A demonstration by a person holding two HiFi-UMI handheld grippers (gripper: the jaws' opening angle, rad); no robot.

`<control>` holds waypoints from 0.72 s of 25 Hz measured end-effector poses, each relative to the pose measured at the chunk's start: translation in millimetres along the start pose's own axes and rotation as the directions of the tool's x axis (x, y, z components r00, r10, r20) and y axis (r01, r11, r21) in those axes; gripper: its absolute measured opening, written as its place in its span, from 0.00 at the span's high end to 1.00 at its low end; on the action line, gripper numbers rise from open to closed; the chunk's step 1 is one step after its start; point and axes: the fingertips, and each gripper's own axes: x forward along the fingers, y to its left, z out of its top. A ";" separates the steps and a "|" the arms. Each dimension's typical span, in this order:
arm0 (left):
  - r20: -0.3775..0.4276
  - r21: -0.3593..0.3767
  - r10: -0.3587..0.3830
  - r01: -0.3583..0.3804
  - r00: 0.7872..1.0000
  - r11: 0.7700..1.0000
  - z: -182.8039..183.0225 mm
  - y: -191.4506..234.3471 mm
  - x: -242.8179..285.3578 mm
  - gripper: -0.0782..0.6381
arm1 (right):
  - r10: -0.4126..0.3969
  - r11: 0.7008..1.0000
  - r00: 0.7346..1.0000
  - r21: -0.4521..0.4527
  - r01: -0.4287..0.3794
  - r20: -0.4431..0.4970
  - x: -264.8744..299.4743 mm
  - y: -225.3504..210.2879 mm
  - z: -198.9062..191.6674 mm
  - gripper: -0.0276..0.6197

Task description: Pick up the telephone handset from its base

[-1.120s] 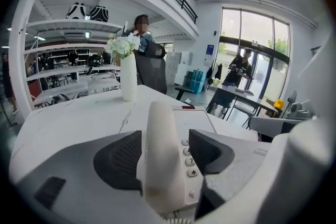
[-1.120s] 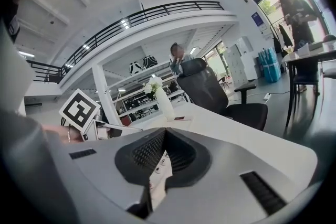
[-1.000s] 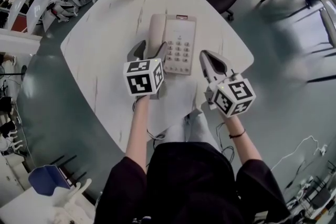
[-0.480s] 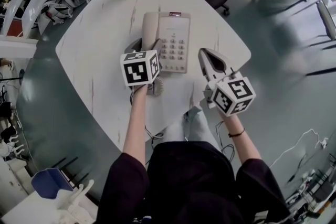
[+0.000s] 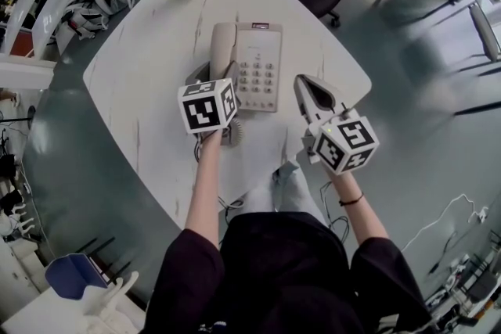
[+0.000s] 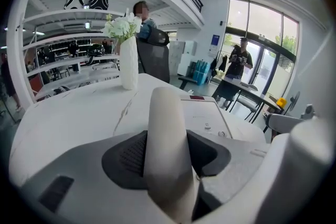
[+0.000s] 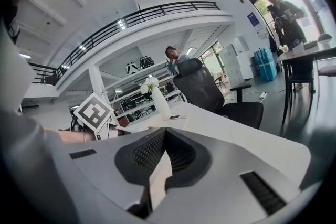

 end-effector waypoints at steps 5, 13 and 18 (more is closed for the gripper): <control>0.013 -0.005 0.002 -0.002 1.000 1.000 1.4 0.1 -5.7 0.60 | -0.004 1.000 1.000 -0.006 0.004 0.002 -2.6 -1.4 3.3 0.97; 0.075 -0.027 -0.026 0.028 0.997 0.999 11.8 -6.5 -26.9 0.60 | 0.004 1.000 1.000 -0.016 -0.004 0.022 -7.1 1.6 15.7 0.97; 0.117 -0.046 -0.044 0.049 0.992 0.998 17.5 -12.3 -44.7 0.60 | 0.009 1.000 0.999 -0.025 -0.008 0.033 -10.4 3.3 26.3 0.97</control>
